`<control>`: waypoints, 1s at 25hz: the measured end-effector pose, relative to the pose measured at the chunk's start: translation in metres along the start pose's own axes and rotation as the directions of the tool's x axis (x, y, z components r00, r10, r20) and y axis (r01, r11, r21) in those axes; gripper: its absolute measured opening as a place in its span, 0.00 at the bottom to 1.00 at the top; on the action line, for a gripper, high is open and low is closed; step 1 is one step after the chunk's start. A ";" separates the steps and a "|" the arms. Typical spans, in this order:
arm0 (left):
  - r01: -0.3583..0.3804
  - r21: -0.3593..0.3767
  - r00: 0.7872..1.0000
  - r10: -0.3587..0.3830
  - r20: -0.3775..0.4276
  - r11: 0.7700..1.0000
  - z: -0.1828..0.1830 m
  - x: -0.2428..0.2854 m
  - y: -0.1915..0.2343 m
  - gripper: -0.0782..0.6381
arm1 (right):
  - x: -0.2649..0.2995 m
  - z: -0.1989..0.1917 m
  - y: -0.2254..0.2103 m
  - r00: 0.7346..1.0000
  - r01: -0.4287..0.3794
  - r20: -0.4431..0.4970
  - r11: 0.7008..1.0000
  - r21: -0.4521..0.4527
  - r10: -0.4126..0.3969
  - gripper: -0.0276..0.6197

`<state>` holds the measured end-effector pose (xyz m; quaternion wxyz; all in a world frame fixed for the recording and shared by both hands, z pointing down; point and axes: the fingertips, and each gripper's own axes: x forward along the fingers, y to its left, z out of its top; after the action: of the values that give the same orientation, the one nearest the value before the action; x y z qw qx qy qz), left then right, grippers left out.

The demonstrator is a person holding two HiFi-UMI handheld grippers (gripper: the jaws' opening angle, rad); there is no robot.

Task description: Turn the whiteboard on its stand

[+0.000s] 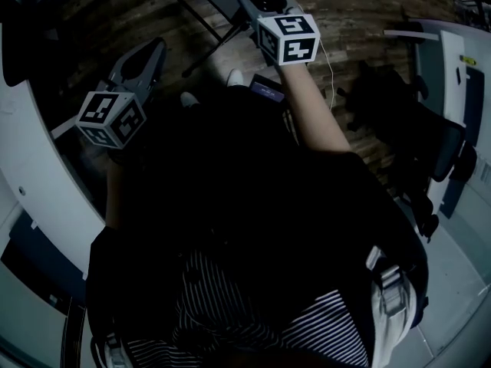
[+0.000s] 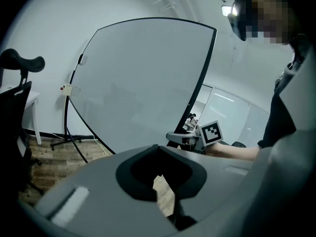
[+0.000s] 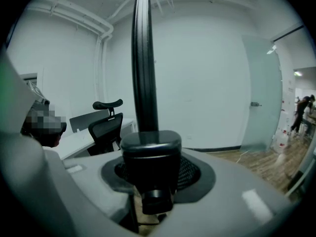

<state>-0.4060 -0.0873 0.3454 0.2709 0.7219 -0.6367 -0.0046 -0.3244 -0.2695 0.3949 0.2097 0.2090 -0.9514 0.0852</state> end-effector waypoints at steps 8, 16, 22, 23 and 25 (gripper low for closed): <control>0.037 -0.014 0.999 -0.037 -0.021 0.999 0.000 0.036 -0.009 0.11 | -0.034 -0.012 -0.055 0.998 0.059 -0.012 0.998 0.021 -0.059 0.30; 0.139 0.048 0.989 -0.137 -0.047 0.989 0.008 0.083 -0.068 0.11 | -0.044 -0.020 -0.056 0.999 0.000 -0.053 1.000 0.023 0.001 0.31; 0.168 0.064 0.985 -0.164 -0.054 0.984 0.003 0.078 -0.086 0.11 | -0.082 -0.028 -0.052 0.995 -0.077 -0.057 0.994 0.072 0.082 0.36; 0.168 0.061 0.985 -0.165 -0.053 0.984 0.002 0.074 -0.085 0.11 | -0.090 -0.030 -0.050 0.995 -0.074 -0.054 0.994 0.078 0.078 0.36; 0.174 0.056 0.984 -0.172 -0.043 0.983 0.000 0.064 -0.082 0.11 | -0.103 -0.032 -0.043 0.996 -0.070 -0.043 0.993 0.096 0.075 0.37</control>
<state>-0.3185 -0.1429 0.3341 0.2597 0.7822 -0.5663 0.0047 -0.2088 -0.2623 0.3821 0.2182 0.1821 -0.9481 0.1426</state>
